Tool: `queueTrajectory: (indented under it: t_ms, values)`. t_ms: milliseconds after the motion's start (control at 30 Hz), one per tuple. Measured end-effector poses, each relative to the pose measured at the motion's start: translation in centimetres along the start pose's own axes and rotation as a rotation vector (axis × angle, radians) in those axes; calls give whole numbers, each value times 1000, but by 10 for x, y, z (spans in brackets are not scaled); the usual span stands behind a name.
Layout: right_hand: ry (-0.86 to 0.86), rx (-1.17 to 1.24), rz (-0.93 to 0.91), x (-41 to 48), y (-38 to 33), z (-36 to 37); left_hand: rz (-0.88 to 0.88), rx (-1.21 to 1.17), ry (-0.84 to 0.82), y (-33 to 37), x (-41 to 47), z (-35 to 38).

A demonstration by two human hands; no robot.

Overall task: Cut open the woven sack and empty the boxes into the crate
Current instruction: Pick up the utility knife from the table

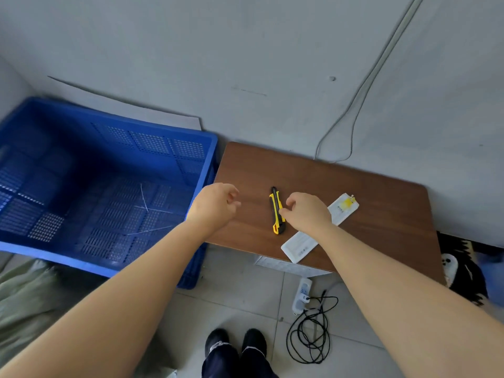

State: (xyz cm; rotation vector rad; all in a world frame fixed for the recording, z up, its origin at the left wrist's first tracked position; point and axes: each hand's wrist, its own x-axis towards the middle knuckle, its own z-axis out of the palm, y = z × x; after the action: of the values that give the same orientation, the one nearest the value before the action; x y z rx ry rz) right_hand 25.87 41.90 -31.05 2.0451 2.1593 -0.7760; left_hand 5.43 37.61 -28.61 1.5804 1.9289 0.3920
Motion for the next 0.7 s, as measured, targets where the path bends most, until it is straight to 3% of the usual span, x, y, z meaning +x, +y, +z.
queueTrajectory:
  t_ms: [433, 700]
  values:
    - [3, 42, 133, 106, 44, 132, 7, -8, -74, -66, 80, 118]
    - [53, 24, 216, 127, 53, 166, 3, 35, -93, -91, 95, 140]
